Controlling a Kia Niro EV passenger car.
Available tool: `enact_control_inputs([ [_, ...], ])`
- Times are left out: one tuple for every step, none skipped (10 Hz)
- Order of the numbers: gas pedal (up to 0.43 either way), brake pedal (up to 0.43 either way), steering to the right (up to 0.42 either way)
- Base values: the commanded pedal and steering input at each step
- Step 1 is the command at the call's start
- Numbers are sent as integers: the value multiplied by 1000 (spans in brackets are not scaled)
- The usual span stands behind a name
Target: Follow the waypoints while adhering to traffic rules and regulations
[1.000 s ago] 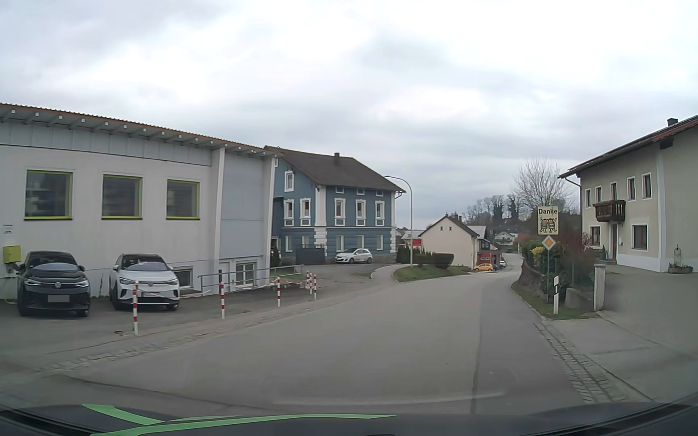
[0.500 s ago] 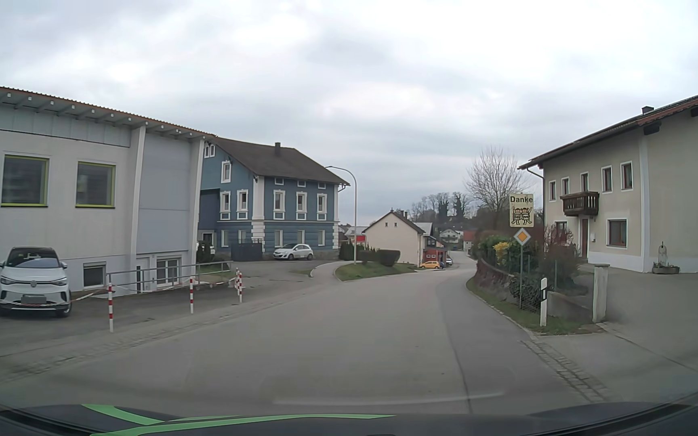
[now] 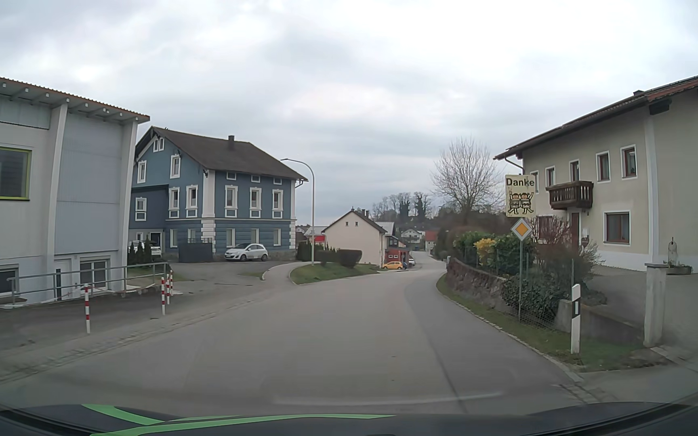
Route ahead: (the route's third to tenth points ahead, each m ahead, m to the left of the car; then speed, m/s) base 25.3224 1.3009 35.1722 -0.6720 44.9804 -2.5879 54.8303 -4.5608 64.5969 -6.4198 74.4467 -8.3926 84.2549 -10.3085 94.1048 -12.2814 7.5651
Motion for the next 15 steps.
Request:
enact_control_inputs([
  [220, 0, 56],
  [220, 0, 48],
  [220, 0, 39],
  [220, 0, 30],
  [220, 0, 25],
  [220, 0, 24],
  [220, 0, 24],
  [220, 0, 24],
  [220, 0, 24],
  [220, 0, 24],
  [209, 0, 23],
  [209, 0, 23],
  [197, 0, 21],
  [197, 0, 16],
  [197, 0, 16],
])
